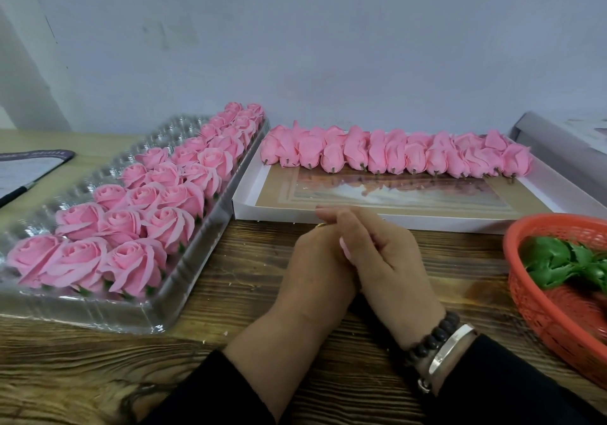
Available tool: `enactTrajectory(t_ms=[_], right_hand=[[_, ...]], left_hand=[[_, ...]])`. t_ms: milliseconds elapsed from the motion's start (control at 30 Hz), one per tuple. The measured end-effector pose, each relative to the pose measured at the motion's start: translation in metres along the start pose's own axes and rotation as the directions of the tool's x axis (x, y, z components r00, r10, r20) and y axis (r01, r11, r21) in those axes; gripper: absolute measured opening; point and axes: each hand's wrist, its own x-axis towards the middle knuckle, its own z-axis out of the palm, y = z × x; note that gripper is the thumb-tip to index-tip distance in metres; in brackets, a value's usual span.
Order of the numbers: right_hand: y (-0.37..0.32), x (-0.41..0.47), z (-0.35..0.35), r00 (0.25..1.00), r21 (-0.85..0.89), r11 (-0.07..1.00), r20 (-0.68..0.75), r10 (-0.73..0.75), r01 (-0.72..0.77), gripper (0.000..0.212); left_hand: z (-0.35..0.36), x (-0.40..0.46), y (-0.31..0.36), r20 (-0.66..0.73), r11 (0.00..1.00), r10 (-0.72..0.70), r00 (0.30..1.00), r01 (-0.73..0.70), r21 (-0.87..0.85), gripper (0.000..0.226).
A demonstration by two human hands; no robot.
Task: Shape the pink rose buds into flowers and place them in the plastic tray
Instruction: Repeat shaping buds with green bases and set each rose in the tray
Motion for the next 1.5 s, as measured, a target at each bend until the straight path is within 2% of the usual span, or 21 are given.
enactTrajectory(t_ms=[67, 133, 167, 267, 333, 367, 433, 500, 533, 633, 700, 767, 867, 1033, 1167, 1300, 1400, 1500], right_hand=[[0.001, 0.002, -0.001, 1.0, -0.036, 0.999, 0.004, -0.008, 0.008, 0.025], [0.001, 0.004, -0.005, 0.998, -0.064, 0.998, 0.062, 0.012, -0.008, 0.029], [0.001, 0.005, -0.007, 0.994, -0.082, 0.997, 0.112, 0.02, -0.011, 0.03], [-0.001, 0.005, -0.011, 0.963, -0.154, 0.988, 0.27, 0.012, 0.03, 0.031], [-0.002, 0.004, -0.012, 0.948, -0.164, 0.986, 0.317, 0.039, 0.014, 0.03], [-0.002, 0.003, -0.013, 0.947, -0.161, 0.987, 0.319, 0.042, 0.01, 0.029], [0.0, 0.003, -0.013, 0.96, -0.152, 0.988, 0.279, 0.014, 0.03, 0.034], [0.002, 0.002, -0.013, 0.979, -0.078, 0.996, 0.203, -0.014, 0.031, 0.046], [0.003, 0.002, -0.013, 0.986, -0.03, 0.999, 0.167, -0.02, 0.026, 0.051], [0.004, 0.0, -0.011, 0.995, 0.032, 0.999, 0.102, -0.024, 0.021, 0.056], [0.002, 0.0, -0.009, 0.997, 0.031, 0.999, 0.08, -0.011, 0.009, 0.057], [0.001, -0.001, -0.008, 0.998, 0.014, 1.0, 0.061, -0.005, 0.004, 0.054], [0.0, -0.001, -0.005, 0.999, -0.055, 0.998, 0.023, -0.029, 0.03, 0.042], [0.003, 0.002, -0.006, 0.998, -0.102, 0.995, 0.061, -0.011, 0.017, 0.029], [0.0, 0.005, -0.013, 0.972, -0.138, 0.99, 0.229, 0.057, -0.026, 0.032], [-0.005, 0.002, -0.016, 0.926, -0.124, 0.989, 0.359, 0.117, -0.077, 0.031], [-0.004, 0.001, -0.016, 0.948, -0.084, 0.996, 0.313, 0.061, -0.037, 0.031], [0.002, 0.001, -0.017, 0.979, -0.05, 0.999, 0.202, 0.026, -0.016, 0.044]], left_hand=[[0.003, -0.001, 0.004, 0.002, 0.995, -0.036, 0.999, 0.036, -0.091, 0.014], [0.001, -0.002, 0.01, 0.087, 0.978, -0.058, 0.994, 0.074, -0.195, 0.013], [-0.001, -0.002, 0.01, 0.133, 0.979, -0.055, 0.99, 0.08, -0.189, 0.015], [-0.008, 0.001, 0.007, 0.275, 1.0, 0.01, 0.961, -0.01, -0.001, 0.029], [-0.012, -0.001, 0.005, 0.334, 0.996, -0.014, 0.942, -0.018, 0.092, 0.026], [-0.012, -0.002, 0.005, 0.338, 0.997, -0.02, 0.941, -0.009, 0.083, 0.022], [-0.014, -0.004, 0.008, 0.307, 0.989, -0.065, 0.95, 0.102, -0.106, 0.019], [-0.015, -0.004, 0.009, 0.274, 0.908, -0.129, 0.953, 0.225, -0.353, 0.021], [-0.015, -0.003, 0.008, 0.248, 0.891, -0.152, 0.957, 0.241, -0.385, 0.016], [-0.015, -0.001, 0.008, 0.172, 0.886, -0.163, 0.971, 0.221, -0.408, 0.011], [-0.012, -0.001, 0.005, 0.121, 0.916, -0.147, 0.982, 0.181, -0.359, 0.008], [-0.007, -0.003, 0.006, 0.067, 0.958, -0.117, 0.991, 0.13, -0.254, 0.008], [0.001, -0.006, 0.005, -0.012, 0.97, -0.086, 0.996, 0.081, -0.231, 0.014], [0.005, -0.004, 0.009, 0.105, 0.92, -0.153, 0.983, 0.181, -0.348, 0.017], [-0.005, -0.003, 0.009, 0.291, 0.924, -0.134, 0.947, 0.226, -0.309, 0.016], [-0.015, -0.005, 0.011, 0.445, 0.931, -0.222, 0.868, 0.325, -0.168, 0.036], [-0.017, -0.008, 0.013, 0.406, 0.915, -0.16, 0.9, 0.289, -0.281, 0.034], [-0.017, -0.006, 0.012, 0.298, 0.899, -0.102, 0.949, 0.216, -0.38, 0.019]])
